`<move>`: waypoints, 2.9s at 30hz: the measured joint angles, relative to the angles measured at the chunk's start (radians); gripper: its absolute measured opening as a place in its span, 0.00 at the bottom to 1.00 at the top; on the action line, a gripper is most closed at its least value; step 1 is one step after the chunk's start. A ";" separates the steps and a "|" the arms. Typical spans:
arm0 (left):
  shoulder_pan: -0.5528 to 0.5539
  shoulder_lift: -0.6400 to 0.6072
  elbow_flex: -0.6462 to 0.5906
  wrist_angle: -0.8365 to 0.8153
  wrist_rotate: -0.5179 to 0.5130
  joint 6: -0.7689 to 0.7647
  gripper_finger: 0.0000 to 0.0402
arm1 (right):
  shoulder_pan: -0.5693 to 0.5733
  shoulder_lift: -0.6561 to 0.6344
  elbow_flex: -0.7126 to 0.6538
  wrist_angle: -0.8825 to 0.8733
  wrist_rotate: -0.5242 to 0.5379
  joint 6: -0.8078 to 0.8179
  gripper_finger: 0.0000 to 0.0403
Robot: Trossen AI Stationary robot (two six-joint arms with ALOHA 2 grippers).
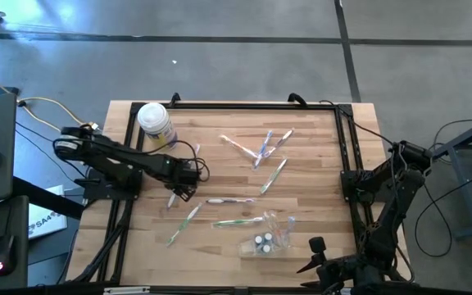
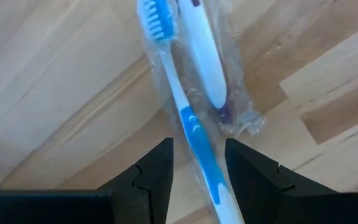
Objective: Pick & Place toothbrushing station
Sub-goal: Put the left blue toothbrush into the transparent bin
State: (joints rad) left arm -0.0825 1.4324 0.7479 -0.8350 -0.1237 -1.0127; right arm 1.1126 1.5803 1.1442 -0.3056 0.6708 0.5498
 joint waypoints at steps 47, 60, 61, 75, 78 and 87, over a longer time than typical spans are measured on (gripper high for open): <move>-0.547 -0.046 0.510 0.107 -0.618 0.154 0.02 | 0.000 0.000 0.000 0.004 0.003 0.002 0.36; -0.642 0.164 0.182 1.571 -0.614 0.786 0.02 | 0.000 0.000 0.001 0.004 0.011 -0.032 0.36; -0.633 0.194 0.180 1.631 -0.611 0.809 0.02 | 0.000 0.000 0.001 0.004 0.012 -0.039 0.36; -0.429 0.425 0.181 1.898 -0.185 0.802 0.02 | 0.000 -0.001 0.001 0.011 0.012 -0.082 0.36; -0.427 0.444 0.181 1.924 -0.159 0.799 0.02 | 0.000 -0.001 0.001 0.011 0.011 -0.082 0.36; -0.428 0.459 0.174 1.910 -0.148 0.800 0.02 | 0.000 -0.001 0.001 0.011 0.011 -0.081 0.36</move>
State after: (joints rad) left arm -0.5106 1.8912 0.9215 1.0753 -0.2714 -0.2122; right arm 1.1126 1.5795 1.1450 -0.2946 0.6823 0.4691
